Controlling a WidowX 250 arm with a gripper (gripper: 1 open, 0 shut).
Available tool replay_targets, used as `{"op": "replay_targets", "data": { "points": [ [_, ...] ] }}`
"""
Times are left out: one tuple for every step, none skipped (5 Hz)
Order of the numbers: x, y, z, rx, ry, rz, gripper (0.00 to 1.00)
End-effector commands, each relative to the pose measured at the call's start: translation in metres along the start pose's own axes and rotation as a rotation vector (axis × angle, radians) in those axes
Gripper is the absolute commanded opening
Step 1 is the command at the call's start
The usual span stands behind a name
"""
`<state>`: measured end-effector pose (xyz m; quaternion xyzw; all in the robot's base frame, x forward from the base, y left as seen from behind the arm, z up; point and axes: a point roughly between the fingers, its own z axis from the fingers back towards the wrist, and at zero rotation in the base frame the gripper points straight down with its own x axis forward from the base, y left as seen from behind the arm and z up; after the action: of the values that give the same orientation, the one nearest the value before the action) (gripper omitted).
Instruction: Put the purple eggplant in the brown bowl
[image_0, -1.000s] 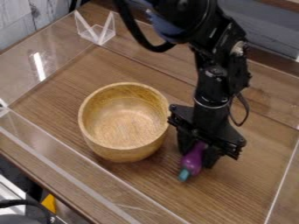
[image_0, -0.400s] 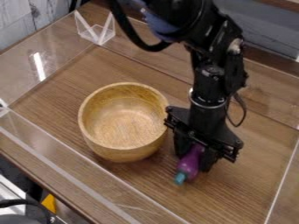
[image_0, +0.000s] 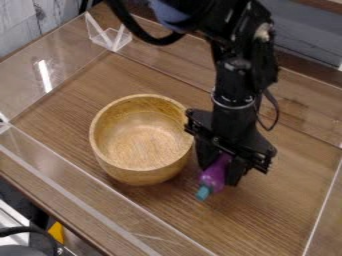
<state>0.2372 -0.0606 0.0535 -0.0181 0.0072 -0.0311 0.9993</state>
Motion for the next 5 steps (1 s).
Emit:
{"op": "replay_targets", "data": {
  "points": [
    [0.002,0.007,0.022,-0.007,-0.066,0.005,0.0],
    [-0.005,0.023,0.034,-0.001,-0.083,0.016,0.0],
    [-0.006,0.045,0.038,0.014,-0.101,0.02,0.0],
    [0.004,0.038,0.035,0.019,-0.113,-0.015,0.0],
    [0.009,0.039,0.033,0.027,-0.119,-0.048,0.0]
  ]
}}
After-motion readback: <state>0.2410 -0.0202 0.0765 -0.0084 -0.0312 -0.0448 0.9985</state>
